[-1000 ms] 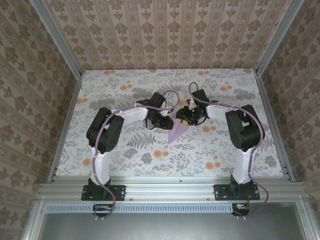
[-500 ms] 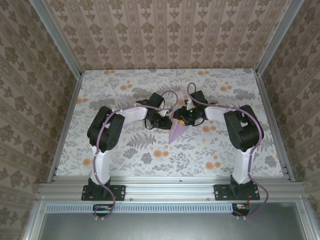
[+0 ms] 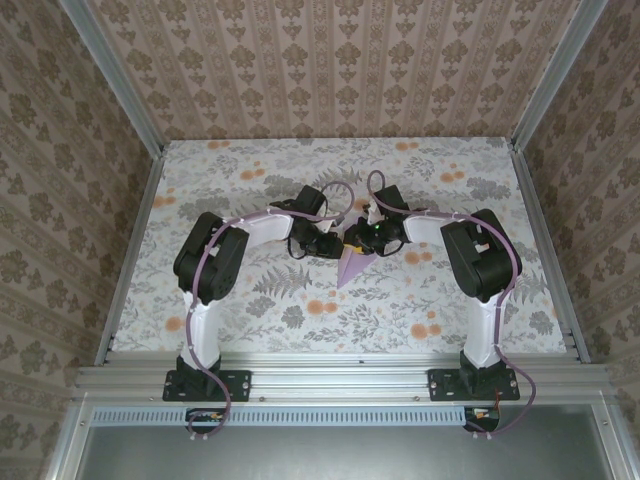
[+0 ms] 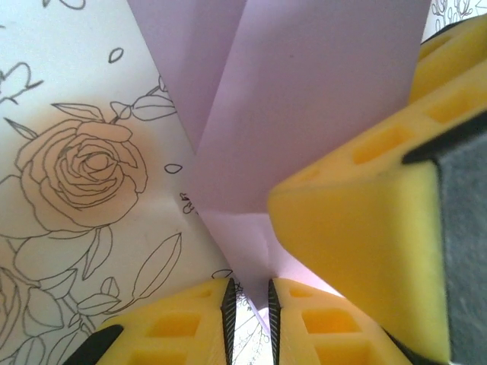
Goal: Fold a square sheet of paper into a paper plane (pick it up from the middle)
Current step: Turn over the paper at the center of the table.
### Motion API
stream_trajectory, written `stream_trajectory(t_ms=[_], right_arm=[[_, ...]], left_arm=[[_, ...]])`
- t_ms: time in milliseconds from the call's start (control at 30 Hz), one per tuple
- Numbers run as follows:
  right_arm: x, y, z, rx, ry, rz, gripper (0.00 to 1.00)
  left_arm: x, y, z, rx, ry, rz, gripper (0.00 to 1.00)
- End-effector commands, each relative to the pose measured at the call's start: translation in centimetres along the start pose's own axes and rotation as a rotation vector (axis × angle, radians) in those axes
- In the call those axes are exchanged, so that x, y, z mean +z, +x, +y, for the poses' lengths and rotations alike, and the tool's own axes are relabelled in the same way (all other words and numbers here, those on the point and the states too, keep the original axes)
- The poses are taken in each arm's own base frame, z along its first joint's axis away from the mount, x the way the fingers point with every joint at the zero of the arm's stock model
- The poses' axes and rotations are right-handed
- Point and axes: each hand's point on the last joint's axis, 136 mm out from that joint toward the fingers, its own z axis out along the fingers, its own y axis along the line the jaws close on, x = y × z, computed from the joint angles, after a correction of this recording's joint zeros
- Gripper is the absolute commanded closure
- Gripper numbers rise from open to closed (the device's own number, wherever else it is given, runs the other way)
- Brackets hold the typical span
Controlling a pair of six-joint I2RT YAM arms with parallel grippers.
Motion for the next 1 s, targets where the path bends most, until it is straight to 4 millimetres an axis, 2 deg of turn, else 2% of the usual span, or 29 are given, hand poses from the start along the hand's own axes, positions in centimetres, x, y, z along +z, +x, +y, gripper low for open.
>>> stream_trajectory(t_ms=[0, 167, 333, 500, 700, 767, 867, 967], right_arm=[[0.3, 0.6, -0.4, 0.008, 0.016, 0.022, 0.82], [-0.7, 0.3, 0.7, -0.013, 0.006, 0.004, 0.94], [-2.5, -0.4, 3.4, -0.037, -0.061, -0.031, 0.99], [-4.5, -1.3, 6.8, -0.048, -0.179, -0.067, 1.0], [-7.1, -2.1, 10.6, -0.068, -0.288, -0.112, 1.0], [-7.9, -2.5, 11.7, -0.076, -0.318, -0.131, 1.0], [-9.0, -2.8, 13.2, -0.084, -0.357, -0.15, 1.0], [-9.9, -3.0, 14.3, -0.093, -0.385, -0.168, 1.0]], left_arm=[[-1.0, 0.0, -0.4, 0.018, 0.018, -0.013, 0.77], [-2.9, -0.8, -1.1, 0.022, 0.021, -0.052, 0.7], [-5.7, -1.4, -1.5, -0.003, 0.006, -0.102, 0.62], [-9.3, -1.8, -2.1, -0.055, 0.021, -0.185, 0.54], [-12.7, -1.2, -2.7, -0.14, 0.08, -0.278, 0.45], [-13.7, -0.9, -3.1, -0.161, 0.105, -0.303, 0.44], [-15.0, -0.3, -3.8, -0.19, 0.134, -0.335, 0.35], [-15.5, 0.3, -4.5, -0.241, 0.197, -0.361, 0.33]])
